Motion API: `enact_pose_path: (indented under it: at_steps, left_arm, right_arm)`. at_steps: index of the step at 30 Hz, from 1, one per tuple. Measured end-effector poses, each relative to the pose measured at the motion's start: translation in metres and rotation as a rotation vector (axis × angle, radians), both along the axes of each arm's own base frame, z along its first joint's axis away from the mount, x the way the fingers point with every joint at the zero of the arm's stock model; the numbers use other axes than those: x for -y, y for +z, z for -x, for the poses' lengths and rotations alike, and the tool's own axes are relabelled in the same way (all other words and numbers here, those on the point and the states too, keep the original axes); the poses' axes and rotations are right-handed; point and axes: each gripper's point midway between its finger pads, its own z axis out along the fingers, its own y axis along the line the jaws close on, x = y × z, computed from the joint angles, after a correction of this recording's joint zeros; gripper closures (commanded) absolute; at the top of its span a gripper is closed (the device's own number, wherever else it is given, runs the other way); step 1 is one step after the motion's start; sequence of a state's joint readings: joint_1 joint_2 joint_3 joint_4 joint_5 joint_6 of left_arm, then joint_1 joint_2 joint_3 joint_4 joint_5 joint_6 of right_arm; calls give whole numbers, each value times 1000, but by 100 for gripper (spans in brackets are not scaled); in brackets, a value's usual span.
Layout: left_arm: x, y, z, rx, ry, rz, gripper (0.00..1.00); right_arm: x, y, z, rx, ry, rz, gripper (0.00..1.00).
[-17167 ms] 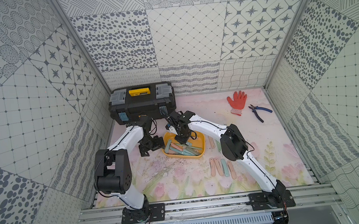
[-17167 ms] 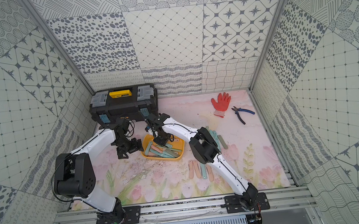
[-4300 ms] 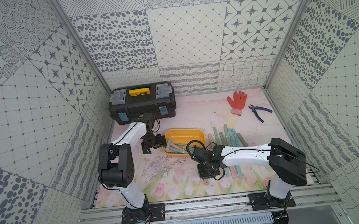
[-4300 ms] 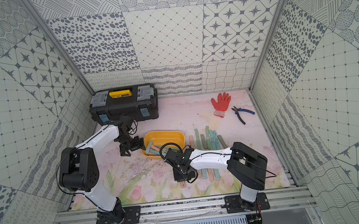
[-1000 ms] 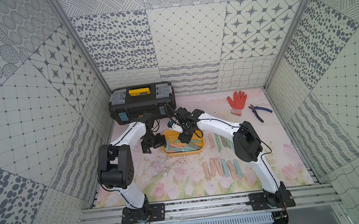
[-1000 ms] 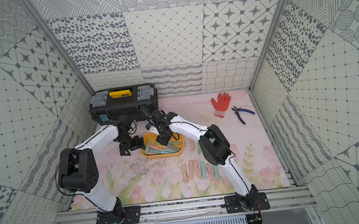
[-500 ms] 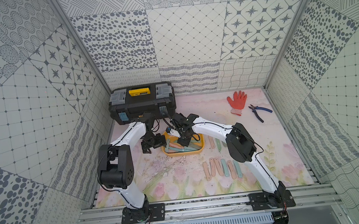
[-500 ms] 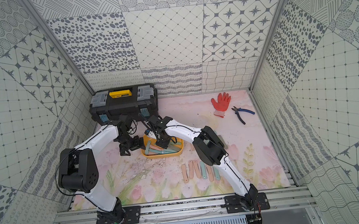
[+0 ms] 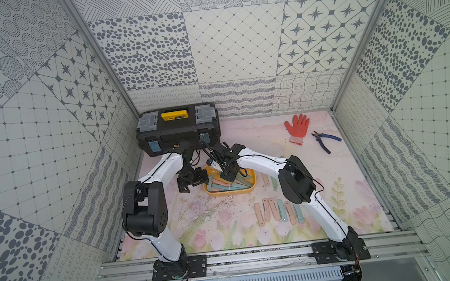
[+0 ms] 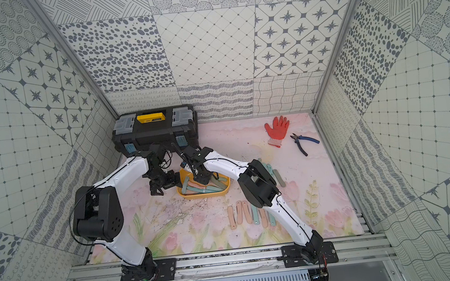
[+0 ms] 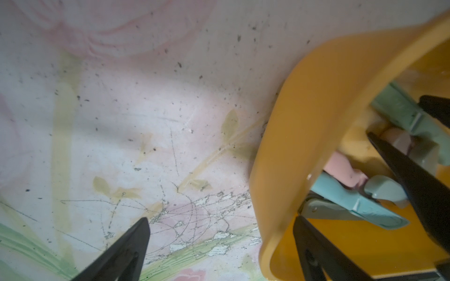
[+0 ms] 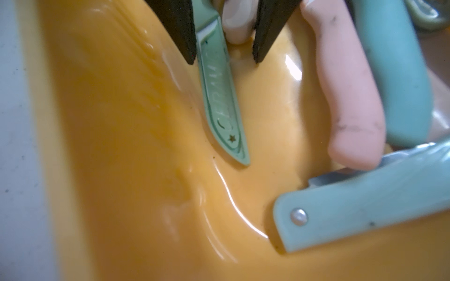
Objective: Take the fruit knife out of the storage box
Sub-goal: Pick up the fruit knife from the storage box.
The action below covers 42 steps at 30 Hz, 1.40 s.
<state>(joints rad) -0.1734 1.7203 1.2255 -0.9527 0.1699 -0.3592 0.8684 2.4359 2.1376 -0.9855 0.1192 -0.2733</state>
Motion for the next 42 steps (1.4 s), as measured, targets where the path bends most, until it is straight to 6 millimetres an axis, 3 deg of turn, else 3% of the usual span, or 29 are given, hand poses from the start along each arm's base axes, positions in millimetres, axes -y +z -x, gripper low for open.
enact_pose_path:
  at_steps: [8, 14, 42]
  left_arm:
    - [0, 0, 0, 0, 0, 0, 8]
    - [0, 0, 0, 0, 0, 0, 8]
    - [0, 0, 0, 0, 0, 0, 8]
  right_arm:
    - [0, 1, 0, -7, 0, 1, 66]
    - [3, 1, -1, -14, 9, 10, 56]
    - [17, -5, -1, -87, 20, 83, 56]
